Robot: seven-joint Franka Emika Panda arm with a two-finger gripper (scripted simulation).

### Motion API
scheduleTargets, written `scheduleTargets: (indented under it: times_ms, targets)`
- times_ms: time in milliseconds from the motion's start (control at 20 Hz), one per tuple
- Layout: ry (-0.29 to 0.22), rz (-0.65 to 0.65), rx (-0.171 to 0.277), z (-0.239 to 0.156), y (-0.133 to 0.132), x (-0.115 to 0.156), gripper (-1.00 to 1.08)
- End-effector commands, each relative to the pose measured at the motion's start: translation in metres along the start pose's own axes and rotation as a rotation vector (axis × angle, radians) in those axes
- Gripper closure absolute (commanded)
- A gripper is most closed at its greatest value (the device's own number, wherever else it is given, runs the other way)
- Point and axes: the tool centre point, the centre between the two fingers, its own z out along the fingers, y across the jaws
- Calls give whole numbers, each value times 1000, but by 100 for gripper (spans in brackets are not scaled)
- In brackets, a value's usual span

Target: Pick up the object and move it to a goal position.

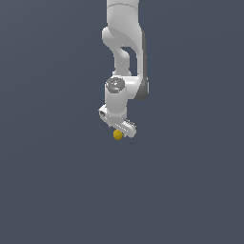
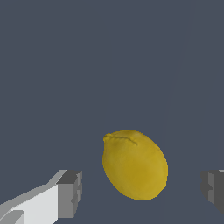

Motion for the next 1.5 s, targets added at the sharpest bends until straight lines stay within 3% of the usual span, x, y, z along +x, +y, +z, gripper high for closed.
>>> scheduleTargets:
  times_ms: [0, 450, 500, 1450]
  targets:
    - [-1, 2, -1, 12, 1, -1, -92]
    - [0, 3, -1, 36, 0, -1, -92]
    - [0, 3, -1, 36, 0, -1, 108]
    - [1, 3, 0, 22, -14, 9, 108]
